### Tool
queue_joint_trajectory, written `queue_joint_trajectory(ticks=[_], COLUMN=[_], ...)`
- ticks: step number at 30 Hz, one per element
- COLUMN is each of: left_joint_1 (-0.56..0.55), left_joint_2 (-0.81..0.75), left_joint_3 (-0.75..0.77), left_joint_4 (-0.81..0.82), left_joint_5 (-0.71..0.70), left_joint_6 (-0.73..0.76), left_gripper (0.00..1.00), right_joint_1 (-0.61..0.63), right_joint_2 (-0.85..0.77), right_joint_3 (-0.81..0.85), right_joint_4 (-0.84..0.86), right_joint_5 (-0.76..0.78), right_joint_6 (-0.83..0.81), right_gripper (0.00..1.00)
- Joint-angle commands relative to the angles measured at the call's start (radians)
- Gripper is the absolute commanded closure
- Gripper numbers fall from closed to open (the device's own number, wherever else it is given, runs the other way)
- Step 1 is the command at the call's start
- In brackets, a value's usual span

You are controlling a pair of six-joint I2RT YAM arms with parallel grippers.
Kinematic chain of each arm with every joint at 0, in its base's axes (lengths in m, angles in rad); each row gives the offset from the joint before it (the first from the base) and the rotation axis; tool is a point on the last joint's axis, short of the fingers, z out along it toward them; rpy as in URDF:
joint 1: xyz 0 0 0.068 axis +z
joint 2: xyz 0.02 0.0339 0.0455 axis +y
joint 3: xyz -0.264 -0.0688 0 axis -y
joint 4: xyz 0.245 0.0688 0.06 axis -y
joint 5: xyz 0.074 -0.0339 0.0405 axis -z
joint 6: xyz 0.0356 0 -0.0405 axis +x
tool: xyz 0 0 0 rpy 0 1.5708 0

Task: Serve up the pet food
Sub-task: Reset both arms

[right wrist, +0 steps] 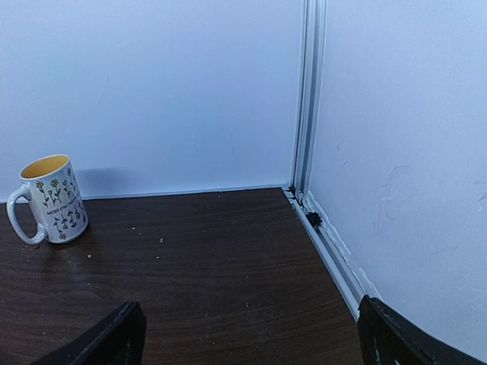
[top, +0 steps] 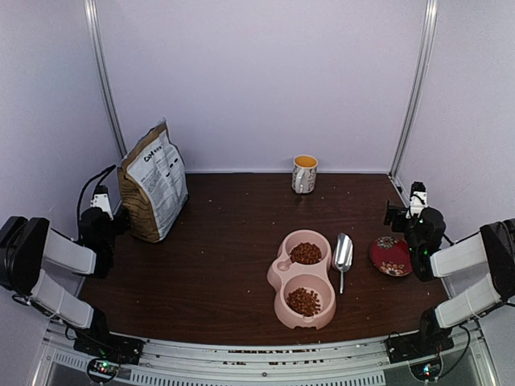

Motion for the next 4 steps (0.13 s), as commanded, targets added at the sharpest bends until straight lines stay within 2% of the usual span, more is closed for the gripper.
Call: queue_joint_trajectory(ticks=[1, 4], left_joint_1=[0.005, 0.004], left_joint_2=[0.007, 0.007], left_joint_3=[0.019, 0.019], left_joint_4=[0.045, 0.046], left_joint_5=[0.022, 0.022], left_joint_6=[0.004, 0.005], left_gripper=[0.02, 0.02], right_joint_1=[-0.004, -0.004], right_joint_2=[0.004, 0.002], right_joint_3=[0.001, -0.003], right_joint_4=[0.022, 0.026], right_joint_5=[-0.028, -0.027], right_joint_6=[0.000, -0.002], right_gripper=[0.00, 0.00])
